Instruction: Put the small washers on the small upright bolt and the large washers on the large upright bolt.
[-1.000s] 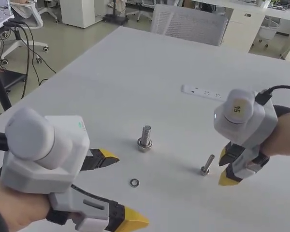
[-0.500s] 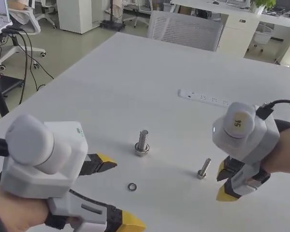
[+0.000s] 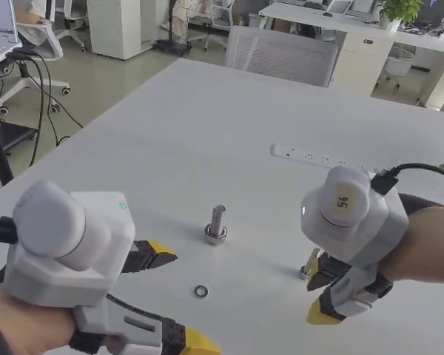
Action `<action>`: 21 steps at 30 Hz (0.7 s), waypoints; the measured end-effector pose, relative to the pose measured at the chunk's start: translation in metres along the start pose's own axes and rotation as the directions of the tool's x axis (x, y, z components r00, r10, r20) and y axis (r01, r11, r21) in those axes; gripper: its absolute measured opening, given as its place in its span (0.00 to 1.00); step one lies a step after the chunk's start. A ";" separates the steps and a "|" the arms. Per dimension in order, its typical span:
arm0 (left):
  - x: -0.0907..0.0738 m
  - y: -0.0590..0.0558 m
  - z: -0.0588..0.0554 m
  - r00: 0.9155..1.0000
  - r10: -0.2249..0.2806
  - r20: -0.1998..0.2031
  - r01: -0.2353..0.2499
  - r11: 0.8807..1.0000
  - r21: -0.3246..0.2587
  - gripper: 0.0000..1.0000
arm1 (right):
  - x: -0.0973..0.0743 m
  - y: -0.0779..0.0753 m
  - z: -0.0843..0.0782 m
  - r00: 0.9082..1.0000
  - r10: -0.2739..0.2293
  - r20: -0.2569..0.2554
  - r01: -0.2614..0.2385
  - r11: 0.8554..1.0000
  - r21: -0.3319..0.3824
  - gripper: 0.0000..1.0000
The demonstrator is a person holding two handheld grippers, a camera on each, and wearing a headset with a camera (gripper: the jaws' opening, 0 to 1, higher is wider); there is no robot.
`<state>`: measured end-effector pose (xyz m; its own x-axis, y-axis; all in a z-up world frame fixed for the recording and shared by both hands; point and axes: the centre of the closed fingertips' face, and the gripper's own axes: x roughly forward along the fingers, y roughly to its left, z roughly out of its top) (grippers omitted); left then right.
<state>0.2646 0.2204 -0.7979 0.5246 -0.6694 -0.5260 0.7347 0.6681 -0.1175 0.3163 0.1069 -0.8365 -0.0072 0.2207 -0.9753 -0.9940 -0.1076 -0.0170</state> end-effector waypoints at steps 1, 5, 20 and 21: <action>0.000 0.000 -0.001 1.000 0.000 0.000 0.000 1.000 -0.002 0.77 | 0.000 0.001 0.004 1.000 0.000 0.003 0.000 1.000 -0.010 0.28; -0.002 0.000 -0.002 1.000 0.004 0.000 -0.004 1.000 -0.002 0.77 | 0.001 0.002 0.018 1.000 0.000 0.010 0.000 0.999 -0.036 0.28; -0.004 0.002 -0.003 1.000 0.016 0.004 -0.016 1.000 -0.004 0.77 | 0.008 0.003 0.065 0.999 0.013 0.035 -0.008 0.992 -0.125 0.28; -0.004 0.002 -0.003 1.000 0.016 0.004 -0.016 1.000 -0.002 0.77 | 0.010 0.003 0.068 0.999 0.015 0.035 -0.011 0.991 -0.130 0.28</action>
<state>0.2624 0.2259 -0.7987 0.5377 -0.6601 -0.5246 0.7256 0.6791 -0.1108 0.3058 0.1746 -0.8309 -0.0260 0.2524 -0.9673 -0.9713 -0.2354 -0.0353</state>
